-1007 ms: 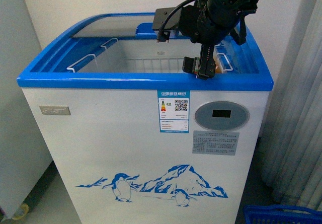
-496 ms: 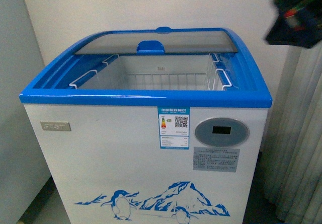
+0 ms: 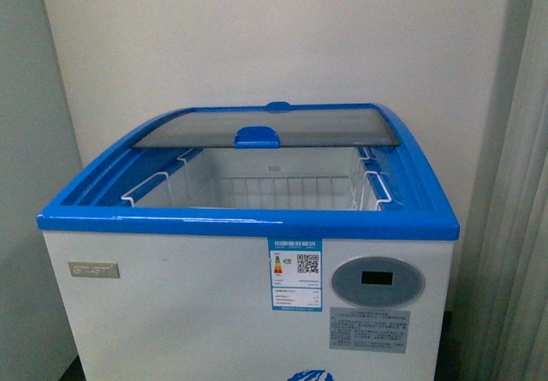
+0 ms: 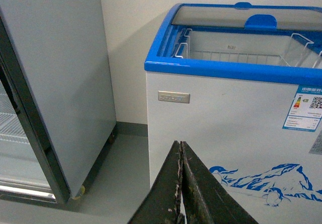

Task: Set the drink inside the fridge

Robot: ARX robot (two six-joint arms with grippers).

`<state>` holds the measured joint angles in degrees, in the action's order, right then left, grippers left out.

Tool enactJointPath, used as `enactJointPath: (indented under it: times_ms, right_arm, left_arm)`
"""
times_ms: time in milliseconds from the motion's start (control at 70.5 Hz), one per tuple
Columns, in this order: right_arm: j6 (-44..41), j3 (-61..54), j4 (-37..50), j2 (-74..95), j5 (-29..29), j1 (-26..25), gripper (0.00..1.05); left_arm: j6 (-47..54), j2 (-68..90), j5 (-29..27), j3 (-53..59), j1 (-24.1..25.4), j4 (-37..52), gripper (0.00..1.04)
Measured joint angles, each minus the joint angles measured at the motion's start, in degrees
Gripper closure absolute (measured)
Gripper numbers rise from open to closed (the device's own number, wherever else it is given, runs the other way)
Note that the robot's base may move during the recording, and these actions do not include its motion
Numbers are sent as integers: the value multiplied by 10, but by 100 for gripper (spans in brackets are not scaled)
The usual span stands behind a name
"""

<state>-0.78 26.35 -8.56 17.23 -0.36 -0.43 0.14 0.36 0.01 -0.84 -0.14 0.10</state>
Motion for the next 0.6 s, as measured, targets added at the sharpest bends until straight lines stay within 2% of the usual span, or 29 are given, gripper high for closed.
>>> enactJointPath:
  times_ms: [128, 213, 255, 595]
  right_arm:
    - [0, -65, 21, -24, 2, 2, 77]
    - [0, -97, 39, -53, 2, 2, 97]
    - [0, -108, 44, -59, 2, 3, 102]
    - [2, -190, 71, -110, 2, 3, 102]
  left_arm:
    - [0, 0, 0, 0, 0, 0, 102]
    - [0, 0, 0, 0, 0, 0, 102]
    - [0, 0, 0, 0, 0, 0, 102]
    - [0, 0, 0, 0, 0, 0, 102]
